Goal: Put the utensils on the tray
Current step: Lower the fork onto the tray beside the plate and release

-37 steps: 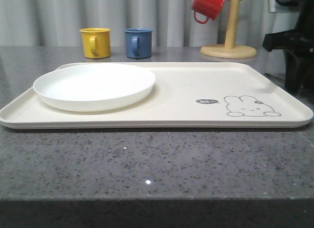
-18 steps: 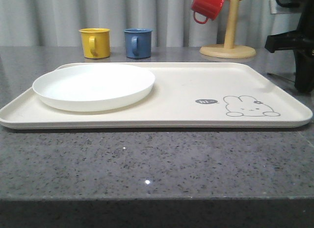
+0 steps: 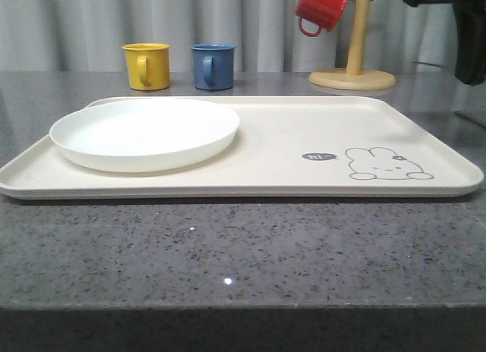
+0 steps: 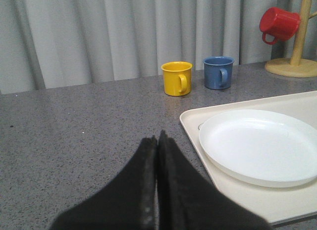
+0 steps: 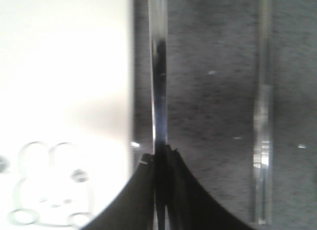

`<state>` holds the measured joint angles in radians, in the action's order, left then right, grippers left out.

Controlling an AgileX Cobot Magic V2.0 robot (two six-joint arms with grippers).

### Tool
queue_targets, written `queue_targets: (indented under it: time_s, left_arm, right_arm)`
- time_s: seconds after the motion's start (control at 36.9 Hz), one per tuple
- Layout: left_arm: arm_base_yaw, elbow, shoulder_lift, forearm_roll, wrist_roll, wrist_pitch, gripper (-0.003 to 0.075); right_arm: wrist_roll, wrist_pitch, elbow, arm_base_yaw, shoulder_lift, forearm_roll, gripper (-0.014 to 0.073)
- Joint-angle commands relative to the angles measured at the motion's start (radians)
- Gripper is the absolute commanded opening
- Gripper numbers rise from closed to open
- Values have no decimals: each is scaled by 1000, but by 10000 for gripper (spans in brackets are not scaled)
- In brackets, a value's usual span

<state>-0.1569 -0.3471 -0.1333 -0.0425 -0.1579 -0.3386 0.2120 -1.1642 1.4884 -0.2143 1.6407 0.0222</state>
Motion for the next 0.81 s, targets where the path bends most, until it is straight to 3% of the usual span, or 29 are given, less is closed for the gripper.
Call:
queue_targets:
  time_s: [0.0,0.16,0.3,0.79]
  left_arm:
    - [4,-28,-12,-9,10,79,-18]
    - [4,-28,-12,-9,10,79,-18]
    - [4,-28,-12,-9,10,79,-18]
    - [4,-28,-12,-9,10,79,-18]
  right_arm:
    - [50,11,48,-88,-46,16,-46]
    - [111,90,52,-236,-28,16,-46]
    - [178,111,58,-291,14,15,-46]
    - [380,174,145,-305,163,-34,-46]
